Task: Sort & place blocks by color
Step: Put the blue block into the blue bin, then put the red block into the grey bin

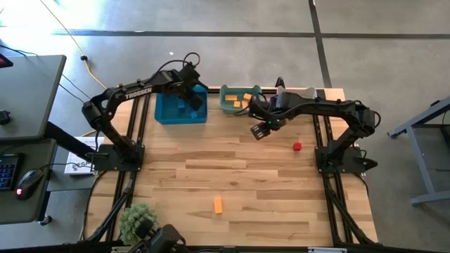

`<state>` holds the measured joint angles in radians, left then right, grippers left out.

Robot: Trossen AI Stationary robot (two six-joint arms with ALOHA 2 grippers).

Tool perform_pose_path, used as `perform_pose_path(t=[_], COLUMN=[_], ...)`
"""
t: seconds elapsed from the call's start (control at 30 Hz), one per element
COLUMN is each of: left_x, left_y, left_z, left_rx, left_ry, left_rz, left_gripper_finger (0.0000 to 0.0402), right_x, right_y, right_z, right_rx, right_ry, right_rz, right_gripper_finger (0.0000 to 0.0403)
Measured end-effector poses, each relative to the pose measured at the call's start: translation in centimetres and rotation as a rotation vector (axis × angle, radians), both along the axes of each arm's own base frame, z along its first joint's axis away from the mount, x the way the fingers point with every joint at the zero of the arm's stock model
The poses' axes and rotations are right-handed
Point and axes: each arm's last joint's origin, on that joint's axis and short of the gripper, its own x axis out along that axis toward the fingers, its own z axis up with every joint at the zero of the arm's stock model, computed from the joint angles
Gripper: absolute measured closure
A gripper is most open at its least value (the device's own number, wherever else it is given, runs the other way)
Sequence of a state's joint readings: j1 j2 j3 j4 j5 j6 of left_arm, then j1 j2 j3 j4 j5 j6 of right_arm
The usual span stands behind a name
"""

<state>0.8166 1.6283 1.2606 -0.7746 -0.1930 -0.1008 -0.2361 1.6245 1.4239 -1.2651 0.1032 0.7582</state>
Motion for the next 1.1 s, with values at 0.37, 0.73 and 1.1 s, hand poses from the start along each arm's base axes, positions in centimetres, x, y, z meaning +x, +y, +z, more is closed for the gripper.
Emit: perform_pose_path(t=[0.37, 0.73, 1.1], left_x=[-1.0, -1.0, -0.8], left_y=[0.9, 0.9, 0.8], left_z=[0.0, 0.0, 0.0], left_rx=[0.002, 0.005, -0.029], left_ry=[0.012, 0.008, -0.032], left_rz=[0.007, 0.007, -0.038], left_gripper_finger=[0.0288, 0.0275, 0.0275], right_x=[-1.9, -2.7, -5.5], right_y=[0.5, 0.5, 0.7], right_z=[0.0, 0.2, -3.6], right_rx=[-0.014, -0.079, -0.07], right_ry=[0.183, 0.268, 0.419], right_rz=[-0.18, -0.216, -0.242], right_gripper_finger=[0.0226, 0.0226, 0.0226])
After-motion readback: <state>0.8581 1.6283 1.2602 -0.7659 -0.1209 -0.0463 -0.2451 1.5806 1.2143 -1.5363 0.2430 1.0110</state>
